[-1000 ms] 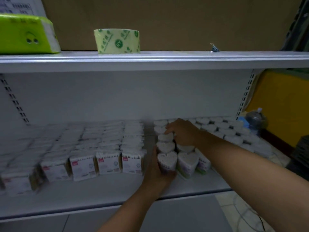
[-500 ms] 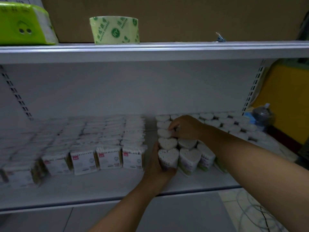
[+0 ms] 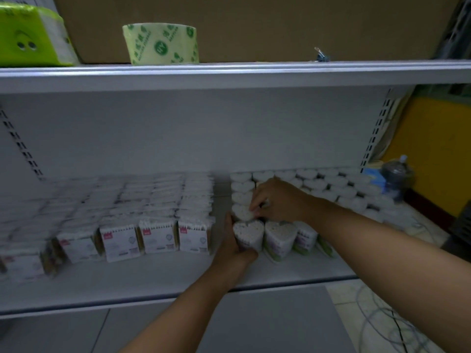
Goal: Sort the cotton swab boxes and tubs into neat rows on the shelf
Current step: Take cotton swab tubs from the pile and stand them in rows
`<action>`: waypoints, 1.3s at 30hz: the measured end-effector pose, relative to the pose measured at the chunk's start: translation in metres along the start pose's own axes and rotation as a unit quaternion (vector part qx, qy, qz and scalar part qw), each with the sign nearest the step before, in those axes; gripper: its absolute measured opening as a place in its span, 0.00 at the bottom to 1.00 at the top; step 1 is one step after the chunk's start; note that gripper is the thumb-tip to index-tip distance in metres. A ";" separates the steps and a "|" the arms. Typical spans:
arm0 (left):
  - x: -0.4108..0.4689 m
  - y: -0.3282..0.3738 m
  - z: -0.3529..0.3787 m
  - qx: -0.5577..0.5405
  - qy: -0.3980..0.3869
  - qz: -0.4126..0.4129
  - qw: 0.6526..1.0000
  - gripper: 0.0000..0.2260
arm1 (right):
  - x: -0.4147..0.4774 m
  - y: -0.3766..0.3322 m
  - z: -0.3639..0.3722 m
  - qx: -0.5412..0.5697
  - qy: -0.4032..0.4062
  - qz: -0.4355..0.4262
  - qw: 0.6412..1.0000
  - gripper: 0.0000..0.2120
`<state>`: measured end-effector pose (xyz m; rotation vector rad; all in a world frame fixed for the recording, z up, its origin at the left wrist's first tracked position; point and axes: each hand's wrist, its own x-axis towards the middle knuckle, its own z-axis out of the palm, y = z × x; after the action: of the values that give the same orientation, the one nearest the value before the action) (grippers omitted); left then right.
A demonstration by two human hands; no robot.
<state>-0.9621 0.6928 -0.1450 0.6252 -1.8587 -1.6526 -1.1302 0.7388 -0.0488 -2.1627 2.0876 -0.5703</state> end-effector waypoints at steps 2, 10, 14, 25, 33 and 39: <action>-0.001 0.004 0.002 0.000 0.009 -0.004 1.000 0.46 | -0.006 -0.001 -0.003 -0.009 0.002 0.012 1.000 0.07; 0.002 0.001 0.008 0.013 0.019 -0.003 1.000 0.50 | -0.080 -0.003 -0.013 -0.137 0.029 0.140 0.980 0.38; 0.001 -0.002 0.010 0.017 0.026 -0.005 1.000 0.50 | -0.103 -0.001 0.012 -0.192 0.014 0.128 0.973 0.40; -0.002 -0.002 0.010 0.045 0.014 0.000 0.999 0.51 | -0.116 0.010 0.004 -0.247 0.063 0.141 0.957 0.35; -0.023 0.011 0.011 0.101 0.043 0.187 0.976 0.39 | -0.131 0.015 -0.002 -0.212 0.051 0.164 0.962 0.22; -0.032 0.037 0.015 0.406 0.059 0.368 0.834 0.26 | -0.136 0.022 -0.001 -0.202 0.084 0.174 0.960 0.25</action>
<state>-0.9484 0.7298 -0.1130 0.2298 -2.2648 -0.2893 -1.1515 0.8709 -0.0826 -1.8914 2.8049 -0.3193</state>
